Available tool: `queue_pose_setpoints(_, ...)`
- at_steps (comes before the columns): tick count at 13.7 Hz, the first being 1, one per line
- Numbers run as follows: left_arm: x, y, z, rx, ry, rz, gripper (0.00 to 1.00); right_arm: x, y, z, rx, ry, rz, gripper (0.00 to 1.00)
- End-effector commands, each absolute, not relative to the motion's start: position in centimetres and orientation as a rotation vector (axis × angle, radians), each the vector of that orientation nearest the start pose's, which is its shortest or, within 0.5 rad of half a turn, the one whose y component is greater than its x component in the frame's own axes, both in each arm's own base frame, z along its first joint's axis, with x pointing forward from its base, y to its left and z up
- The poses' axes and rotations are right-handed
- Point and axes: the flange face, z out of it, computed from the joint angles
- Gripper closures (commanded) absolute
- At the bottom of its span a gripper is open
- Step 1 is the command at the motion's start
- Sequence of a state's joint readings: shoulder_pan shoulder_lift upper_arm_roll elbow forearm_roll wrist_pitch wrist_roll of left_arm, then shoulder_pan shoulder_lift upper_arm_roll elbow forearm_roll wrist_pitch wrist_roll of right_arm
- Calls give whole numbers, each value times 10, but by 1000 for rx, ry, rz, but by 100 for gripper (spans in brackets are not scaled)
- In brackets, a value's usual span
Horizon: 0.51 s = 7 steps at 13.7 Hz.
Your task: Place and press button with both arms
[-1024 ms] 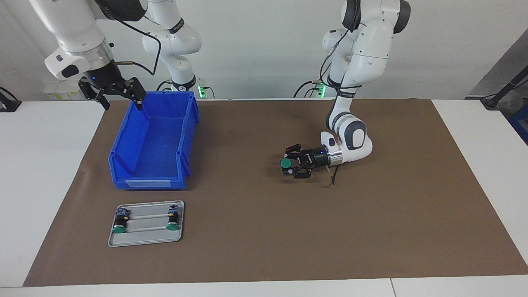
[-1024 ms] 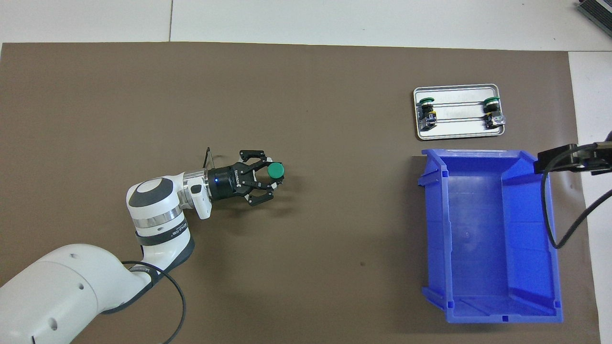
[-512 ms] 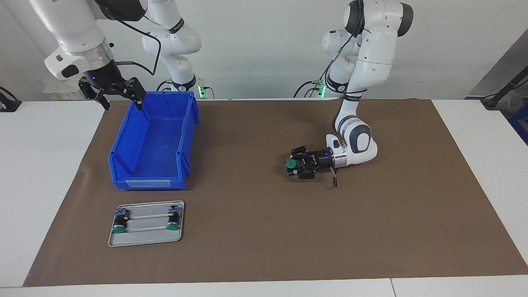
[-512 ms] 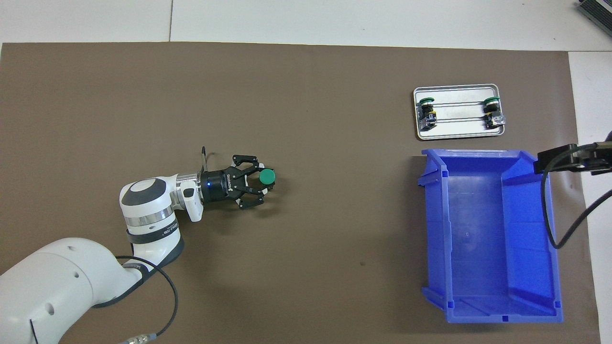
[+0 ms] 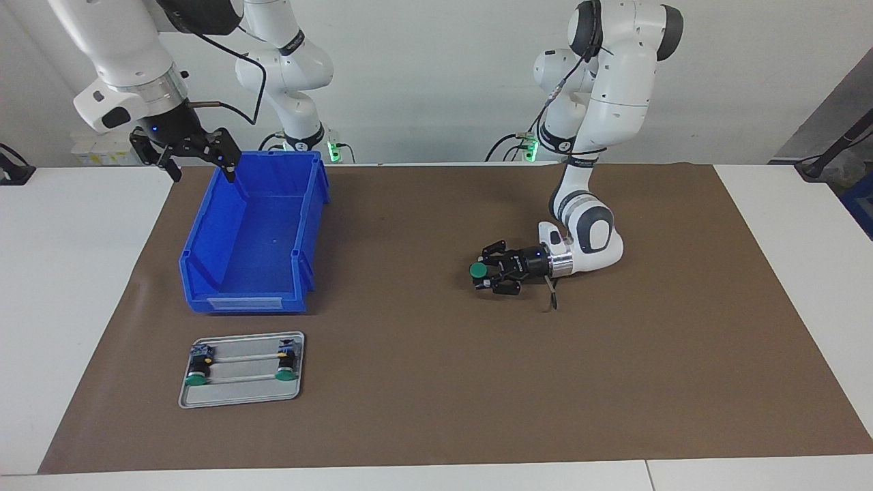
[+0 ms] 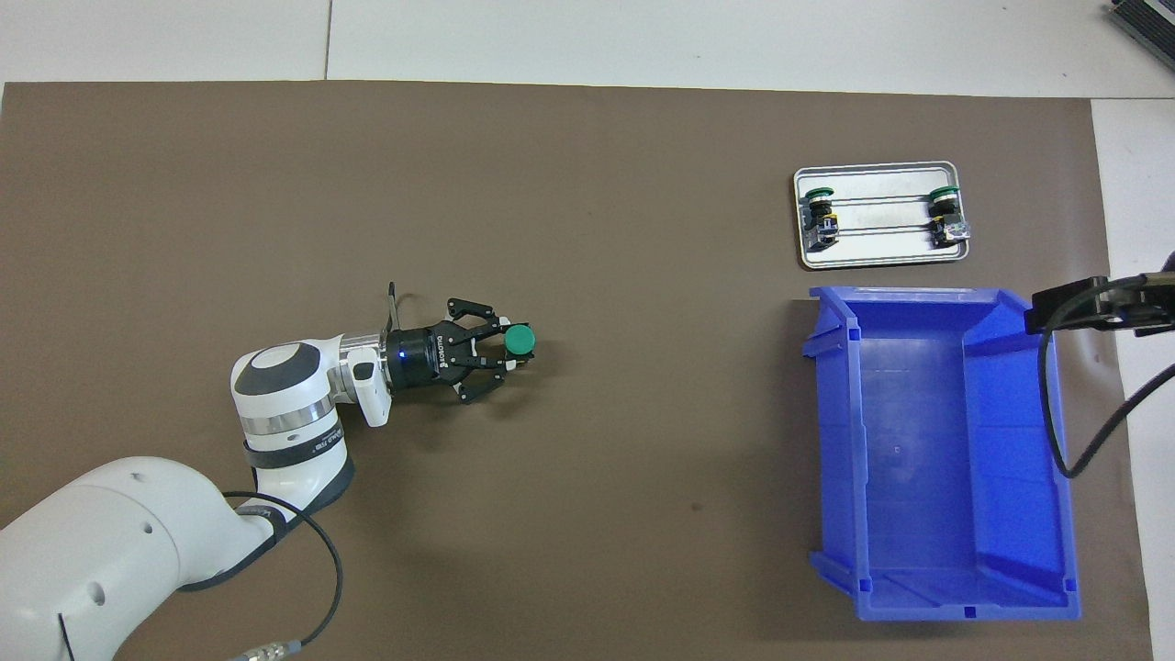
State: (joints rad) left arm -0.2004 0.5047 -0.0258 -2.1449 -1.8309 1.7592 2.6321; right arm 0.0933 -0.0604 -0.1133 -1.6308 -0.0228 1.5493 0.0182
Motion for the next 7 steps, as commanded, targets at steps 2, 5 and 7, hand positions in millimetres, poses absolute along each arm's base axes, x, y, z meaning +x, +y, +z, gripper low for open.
queue_pose_setpoints(2,516,-207,187,1299,-1163,1234,47,526,-15,629,-3143,55,25,0)
queue_pose_setpoints(5,516,-206,188,1296,-1162,1237,30,526,-15,629,-3143,55,25,0)
queue_pose_setpoints(7,515,-205,187,1301,-1153,1230,28,526,-15,629,-3143,52,25,0)
